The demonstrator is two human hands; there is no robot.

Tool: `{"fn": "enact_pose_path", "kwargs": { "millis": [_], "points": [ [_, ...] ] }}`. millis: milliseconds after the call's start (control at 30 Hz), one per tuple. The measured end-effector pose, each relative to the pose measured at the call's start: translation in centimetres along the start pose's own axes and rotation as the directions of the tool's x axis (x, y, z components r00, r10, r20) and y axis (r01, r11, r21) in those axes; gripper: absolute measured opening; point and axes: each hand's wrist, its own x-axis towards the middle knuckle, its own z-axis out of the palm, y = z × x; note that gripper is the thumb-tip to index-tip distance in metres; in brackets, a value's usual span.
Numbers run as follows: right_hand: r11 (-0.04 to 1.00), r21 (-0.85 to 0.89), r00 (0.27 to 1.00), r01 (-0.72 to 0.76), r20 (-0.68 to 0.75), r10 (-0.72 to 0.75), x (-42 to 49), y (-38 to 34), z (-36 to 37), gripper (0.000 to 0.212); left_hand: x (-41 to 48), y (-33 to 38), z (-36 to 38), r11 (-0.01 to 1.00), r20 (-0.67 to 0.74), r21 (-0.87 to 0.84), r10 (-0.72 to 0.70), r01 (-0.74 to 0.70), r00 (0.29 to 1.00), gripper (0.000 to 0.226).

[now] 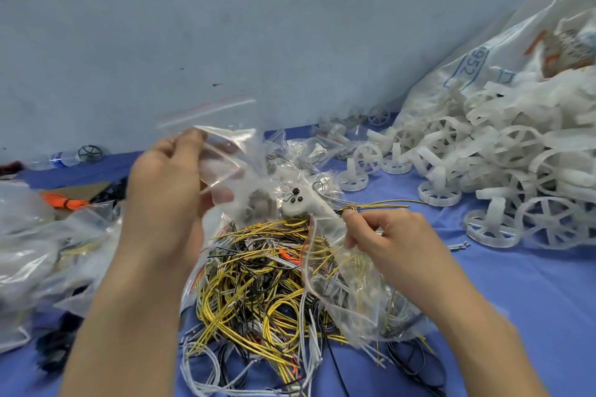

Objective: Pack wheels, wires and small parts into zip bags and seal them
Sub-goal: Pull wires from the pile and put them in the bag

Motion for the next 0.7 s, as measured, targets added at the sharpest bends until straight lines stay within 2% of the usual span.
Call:
{"fn": "enact_pose_path", "kwargs": {
  "millis": [67, 133, 233, 267, 367, 500, 567, 700],
  "points": [
    [0.999, 0.042, 1.000, 0.008, 0.001, -0.008, -0.1, -0.1, 0.0, 0.043, -1.4, -0.5, 0.6, 0.993, 0.052, -0.066, -0.093, 0.096, 0.994, 0.025],
    [0.998, 0.062, 1.000, 0.019, 0.008, -0.020, -0.3, -0.2, 0.0, 0.032, -2.3, -1.0, 1.3, 0.986, 0.109, -0.098, -0.122, 0.133, 0.987, 0.025],
    [0.991, 0.130, 1.000, -0.011, 0.014, 0.010, -0.4, -0.2, -0.1, 0.016, -3.1, -1.3, 2.4, 0.974, 0.170, -0.145, -0.146, 0.171, 0.975, 0.049],
    [0.988, 0.153, 1.000, -0.025, 0.011, 0.024, -0.4, -0.1, -0.2, 0.015, -3.4, -1.5, 2.7, 0.971, 0.176, -0.147, -0.162, 0.189, 0.971, 0.051],
    [0.982, 0.185, 0.999, -0.039, -0.017, 0.043, -0.6, -0.2, -0.5, 0.015, -4.1, -2.6, 3.7, 0.965, 0.206, -0.116, -0.209, 0.236, 0.956, 0.031],
    [0.985, 0.169, 0.996, -0.036, -0.076, 0.050, -0.9, -0.4, -0.3, 0.017, -4.9, -3.7, 5.0, 0.948, 0.219, -0.155, -0.242, 0.278, 0.945, 0.027],
    [0.987, 0.162, 0.994, -0.021, -0.105, 0.038, -0.9, -0.4, -0.2, 0.017, -5.4, -4.2, 5.7, 0.945, 0.180, -0.161, -0.254, 0.283, 0.950, 0.023],
    [0.982, 0.187, 0.979, -0.004, -0.201, 0.042, -0.6, -0.7, -0.6, 0.019, -6.3, -5.8, 6.4, 0.965, 0.088, -0.028, -0.257, 0.260, 0.962, 0.011]
  ]
}}
